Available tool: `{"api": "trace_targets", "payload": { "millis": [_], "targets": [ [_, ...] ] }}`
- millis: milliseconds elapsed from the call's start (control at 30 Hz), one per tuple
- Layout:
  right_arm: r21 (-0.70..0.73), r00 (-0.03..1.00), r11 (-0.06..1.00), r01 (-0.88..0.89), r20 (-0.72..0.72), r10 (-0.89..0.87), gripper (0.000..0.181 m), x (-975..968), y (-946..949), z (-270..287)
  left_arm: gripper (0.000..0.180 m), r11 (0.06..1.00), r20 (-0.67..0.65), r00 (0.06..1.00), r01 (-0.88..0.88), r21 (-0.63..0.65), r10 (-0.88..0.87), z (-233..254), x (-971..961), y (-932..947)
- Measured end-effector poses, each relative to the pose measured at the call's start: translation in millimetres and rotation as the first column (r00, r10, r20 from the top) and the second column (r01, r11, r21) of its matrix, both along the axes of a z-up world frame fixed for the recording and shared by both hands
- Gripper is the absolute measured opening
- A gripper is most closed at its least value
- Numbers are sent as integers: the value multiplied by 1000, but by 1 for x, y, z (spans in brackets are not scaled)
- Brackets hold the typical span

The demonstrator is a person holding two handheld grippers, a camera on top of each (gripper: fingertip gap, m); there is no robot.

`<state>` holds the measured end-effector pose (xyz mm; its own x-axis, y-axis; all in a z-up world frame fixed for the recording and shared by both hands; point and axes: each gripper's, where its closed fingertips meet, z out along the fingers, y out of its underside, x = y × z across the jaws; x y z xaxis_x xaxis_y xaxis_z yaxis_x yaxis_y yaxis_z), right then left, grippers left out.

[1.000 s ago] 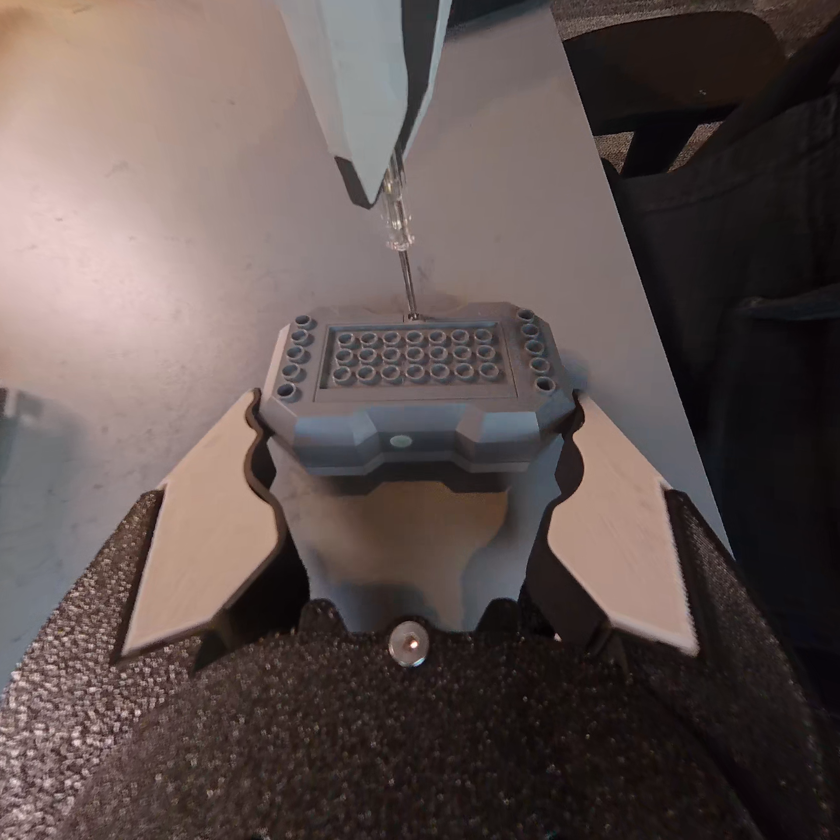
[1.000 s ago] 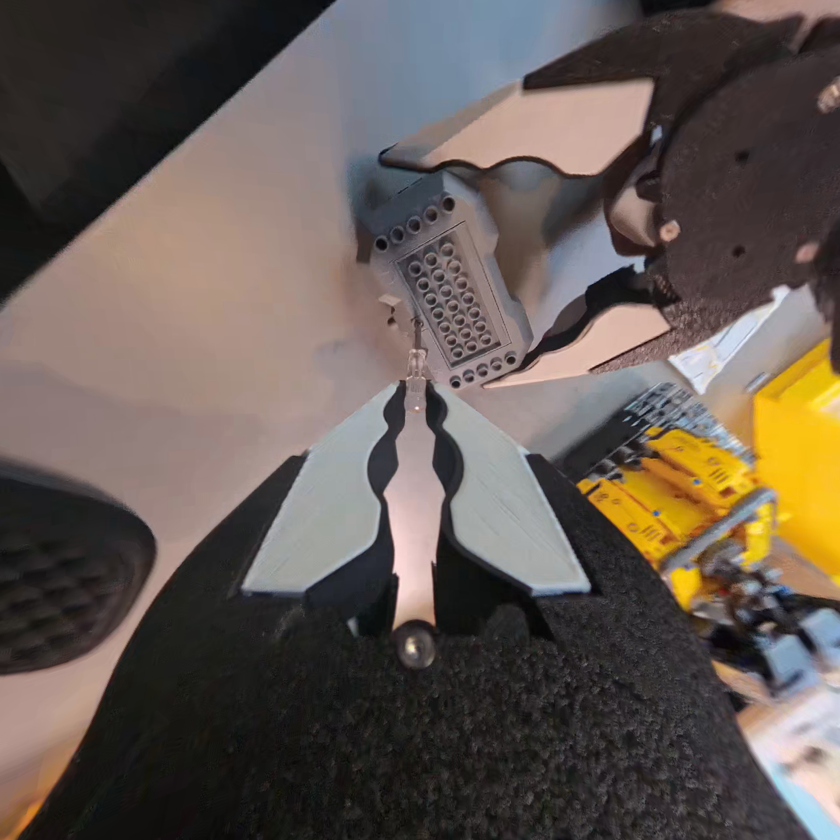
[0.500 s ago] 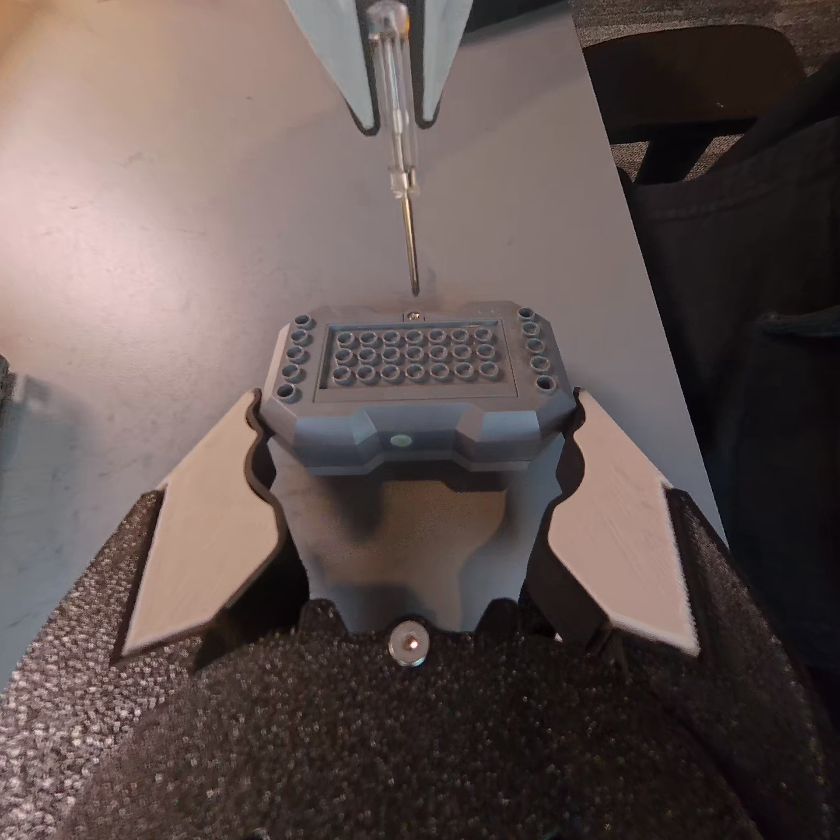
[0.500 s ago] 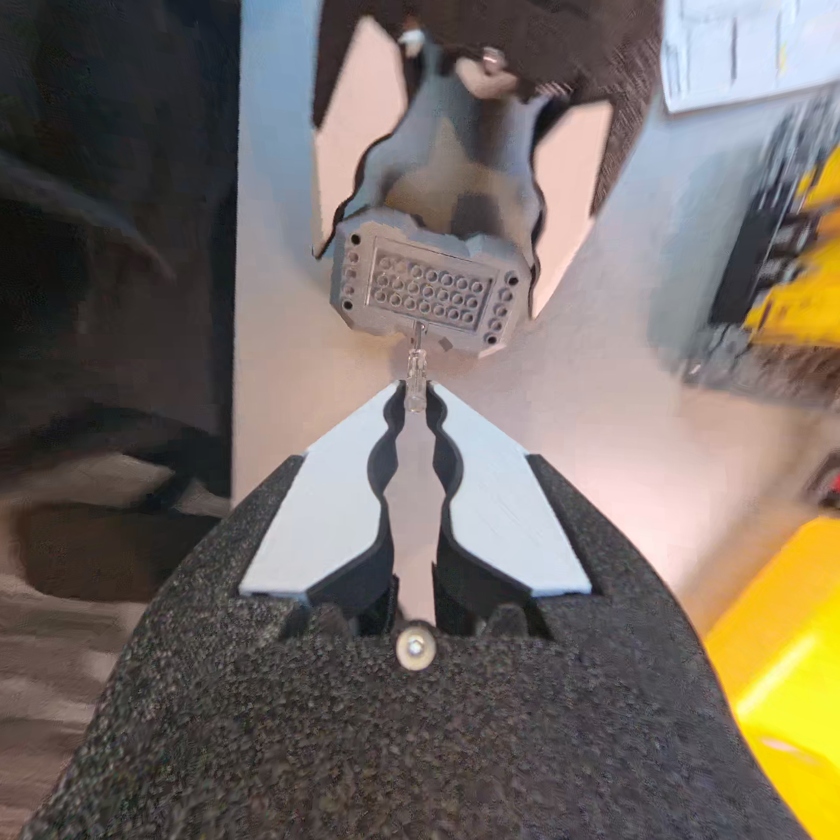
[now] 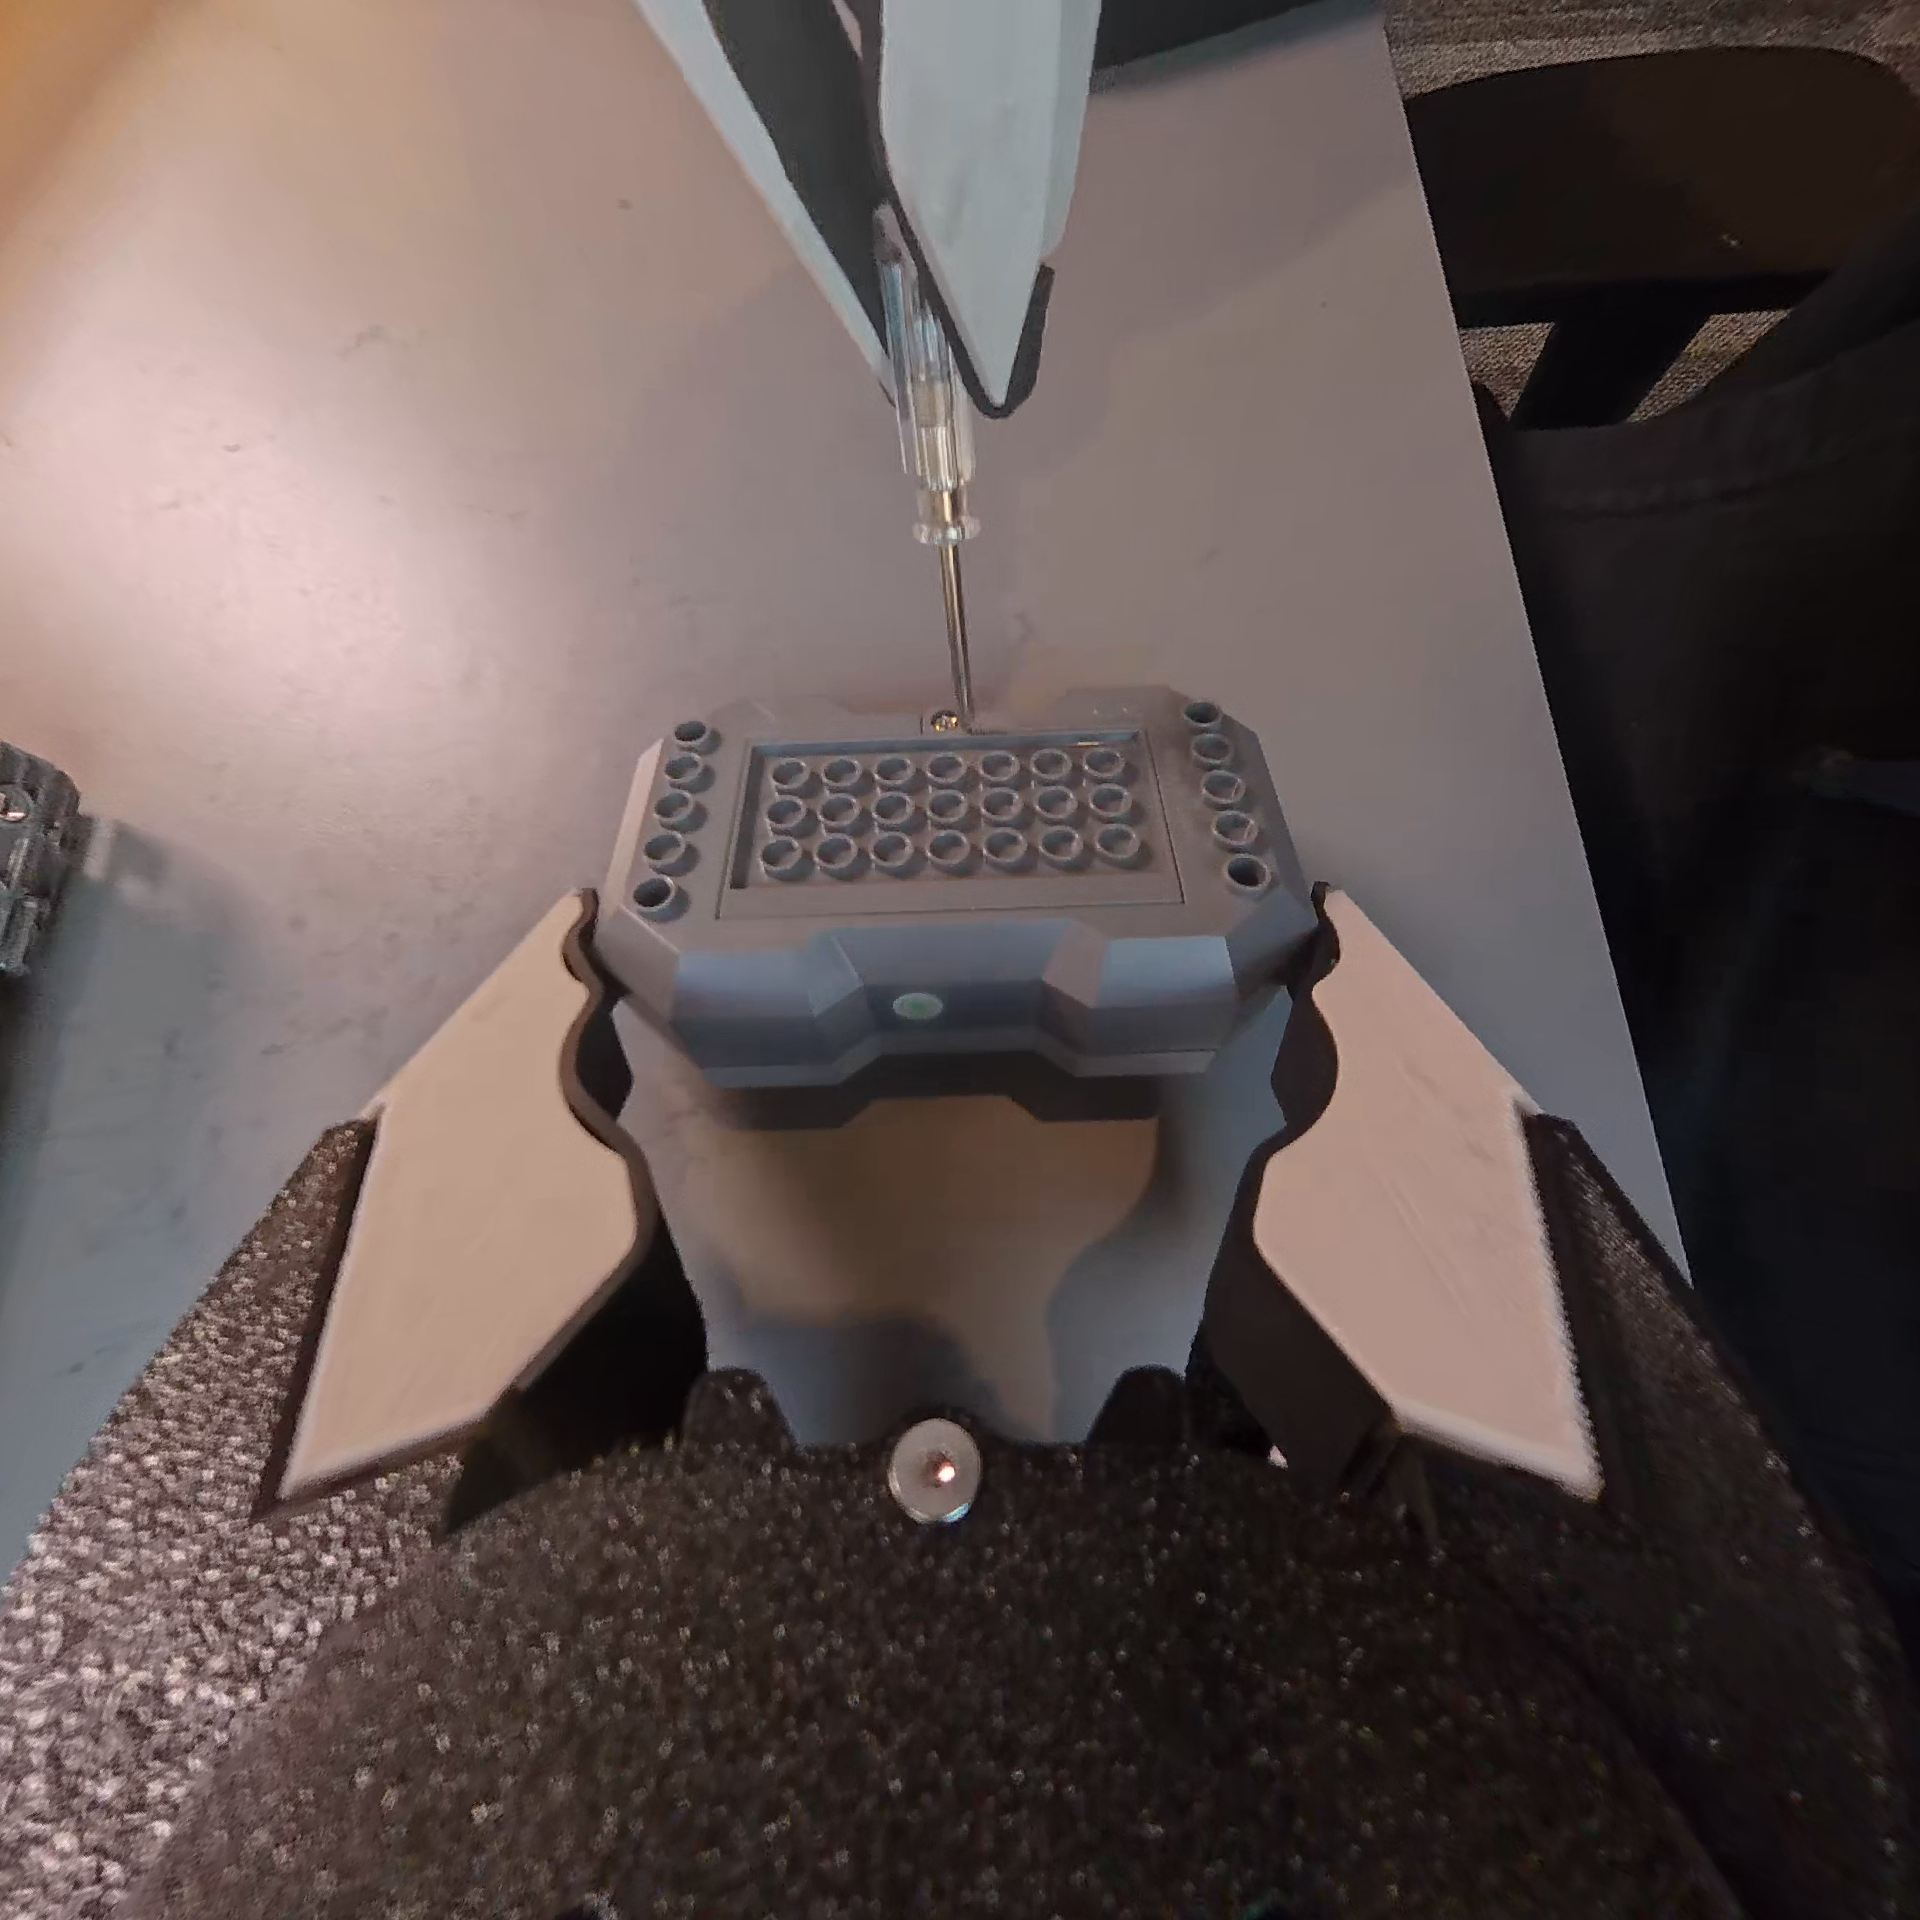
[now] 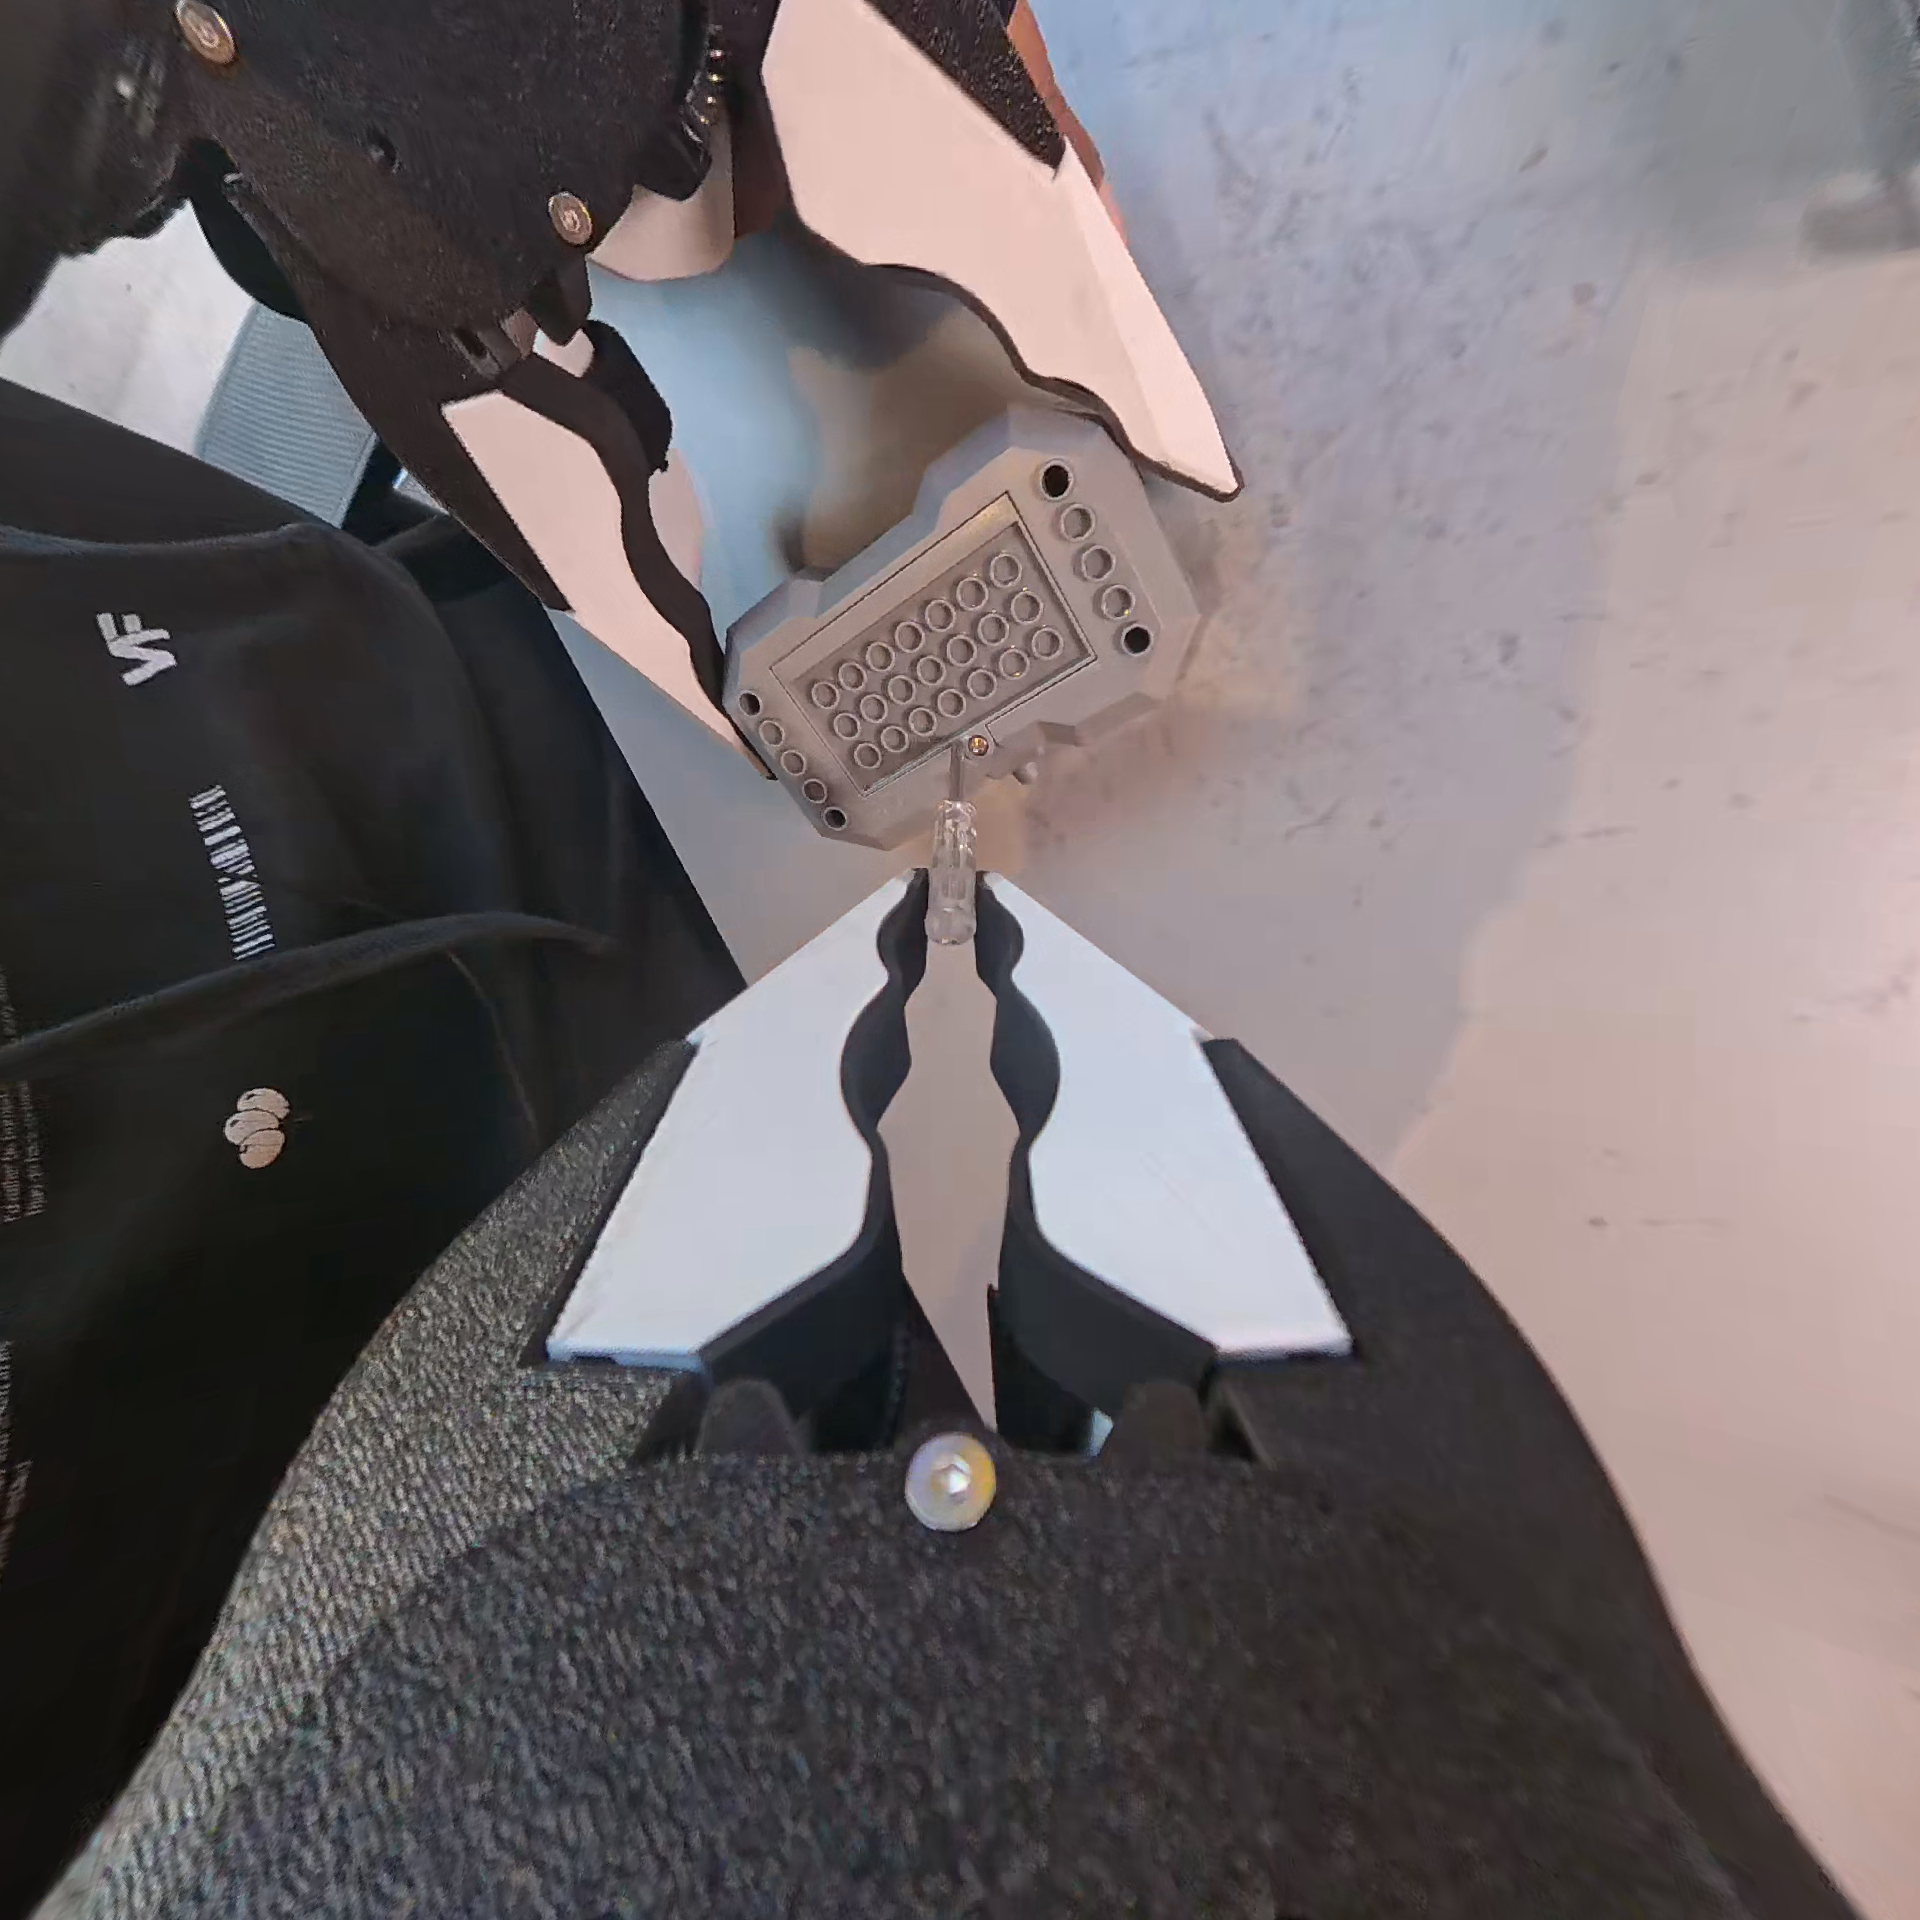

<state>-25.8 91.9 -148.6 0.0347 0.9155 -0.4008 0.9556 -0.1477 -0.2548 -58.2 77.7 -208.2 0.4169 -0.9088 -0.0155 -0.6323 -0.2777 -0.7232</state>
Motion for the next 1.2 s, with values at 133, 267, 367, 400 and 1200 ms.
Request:
{"api": "trace_targets", "payload": {
  "millis": [133, 267, 367, 400, 1200],
  "targets": [
    [21, 1000, 1000, 2, 21, -2, 8, 0, 2, -2, 127, 1000, -2, 1000, -2, 0, 2, 0, -1, 0],
    [27, 999, 1000, 3, 34, -3, 8, 0, 2, -2, 127, 1000, -3, 1000, -4, 1, 4, 0, -1, 0],
    [39, 999, 999, -9, 47, 7, 8, -2, 2, -1, 127, 1000, -4, 1000, -6, -1, 6, 0, -1, 0],
    [46, 999, 999, -15, 49, 13, 8, -2, 2, -1, 127, 1000, -4, 1000, -7, -1, 7, 0, -1, 0],
    [65, 981, 979, 192, -18, -192, 7, -15, 8, 4, 127, 992, 8, 992, -123, -4, 123, 2, -3, 6]
  ]
}}
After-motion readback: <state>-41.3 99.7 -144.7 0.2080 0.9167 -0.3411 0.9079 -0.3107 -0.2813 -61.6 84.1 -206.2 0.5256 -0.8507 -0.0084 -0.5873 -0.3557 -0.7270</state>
